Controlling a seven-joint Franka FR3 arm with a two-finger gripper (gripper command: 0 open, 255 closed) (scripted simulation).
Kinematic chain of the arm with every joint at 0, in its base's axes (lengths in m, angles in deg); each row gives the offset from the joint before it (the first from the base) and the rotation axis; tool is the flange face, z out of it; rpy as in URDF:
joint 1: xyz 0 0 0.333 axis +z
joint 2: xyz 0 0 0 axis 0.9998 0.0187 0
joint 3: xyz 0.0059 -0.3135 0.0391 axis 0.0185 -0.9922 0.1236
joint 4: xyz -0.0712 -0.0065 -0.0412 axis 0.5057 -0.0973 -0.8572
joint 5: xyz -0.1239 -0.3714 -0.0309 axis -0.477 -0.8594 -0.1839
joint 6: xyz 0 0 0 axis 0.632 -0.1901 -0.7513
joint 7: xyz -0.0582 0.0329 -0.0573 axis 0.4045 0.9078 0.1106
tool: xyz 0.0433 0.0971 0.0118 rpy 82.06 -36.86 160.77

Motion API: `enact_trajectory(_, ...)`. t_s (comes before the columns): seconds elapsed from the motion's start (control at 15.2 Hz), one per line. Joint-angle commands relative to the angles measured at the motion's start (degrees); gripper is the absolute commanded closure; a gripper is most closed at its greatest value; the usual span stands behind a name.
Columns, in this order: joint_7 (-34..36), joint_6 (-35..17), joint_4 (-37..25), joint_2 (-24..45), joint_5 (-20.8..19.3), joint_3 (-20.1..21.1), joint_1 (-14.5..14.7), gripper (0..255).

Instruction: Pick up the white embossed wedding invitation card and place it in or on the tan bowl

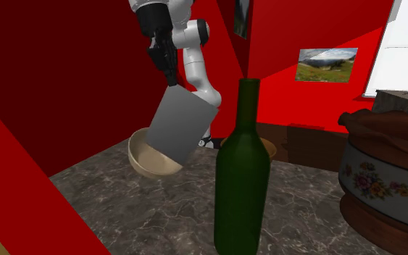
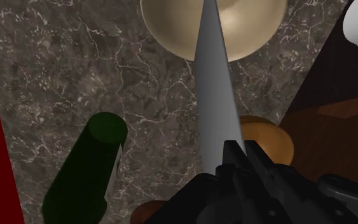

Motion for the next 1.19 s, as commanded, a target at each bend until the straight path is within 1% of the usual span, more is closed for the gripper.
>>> enact_trajectory(0.0,-0.11,-1.5,2.11,-0.36,-0.3,0.03,-0.17,255)
enact_trajectory(0.66,-0.78,-9.15,11.15,-1.95,-1.28,0.03,-0.94,255)
enact_trajectory(1.12,-0.8,-9.15,11.15,-1.94,-1.27,0.06,-0.98,255)
